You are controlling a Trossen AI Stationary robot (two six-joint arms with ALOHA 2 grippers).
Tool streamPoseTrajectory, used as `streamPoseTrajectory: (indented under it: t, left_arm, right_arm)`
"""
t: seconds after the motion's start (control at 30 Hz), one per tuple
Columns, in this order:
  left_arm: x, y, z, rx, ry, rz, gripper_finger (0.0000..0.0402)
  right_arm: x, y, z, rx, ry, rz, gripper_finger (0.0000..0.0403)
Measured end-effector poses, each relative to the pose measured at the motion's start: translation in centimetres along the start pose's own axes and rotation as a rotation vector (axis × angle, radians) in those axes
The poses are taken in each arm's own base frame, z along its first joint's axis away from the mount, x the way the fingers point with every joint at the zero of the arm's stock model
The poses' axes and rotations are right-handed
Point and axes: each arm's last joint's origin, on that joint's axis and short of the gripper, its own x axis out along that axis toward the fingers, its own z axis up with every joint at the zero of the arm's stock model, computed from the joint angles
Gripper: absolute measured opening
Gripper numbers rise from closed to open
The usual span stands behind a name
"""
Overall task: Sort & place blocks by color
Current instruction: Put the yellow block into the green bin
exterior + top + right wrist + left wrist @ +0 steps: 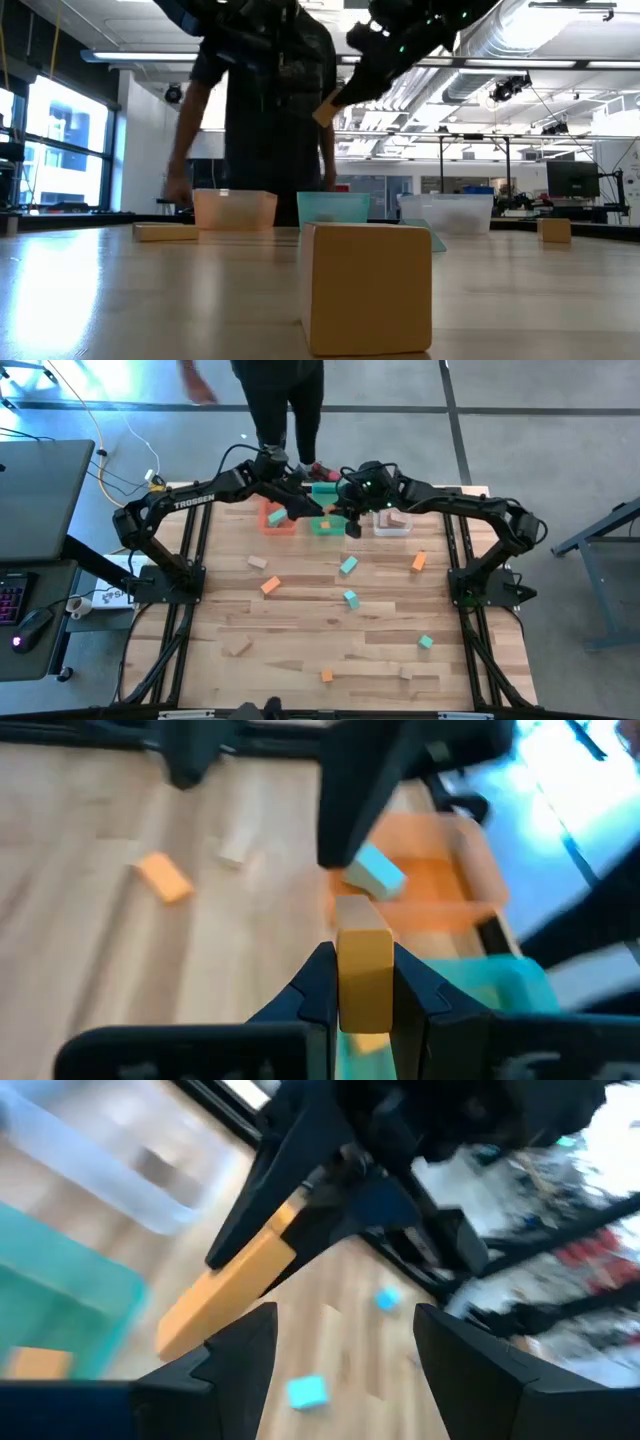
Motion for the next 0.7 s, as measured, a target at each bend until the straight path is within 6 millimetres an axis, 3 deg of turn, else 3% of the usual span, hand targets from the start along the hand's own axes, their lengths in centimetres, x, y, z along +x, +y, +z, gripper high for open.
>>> streamPoseTrajectory:
  t: [0.4,0.7]
  left_arm:
    - [-0.1,0.7,0.2,0.126,-0.085,0.266,0.0222]
    - [-0.8,1.7,0.0,0.234,-0.065,0.464,0.0222]
  right_arm:
    - [4.9,-2.9,-3.2,0.219,0.11,-0.283,0.0031]
    - [8.1,-3.4,-6.1,0.455,0.181,-0.314,0.0035]
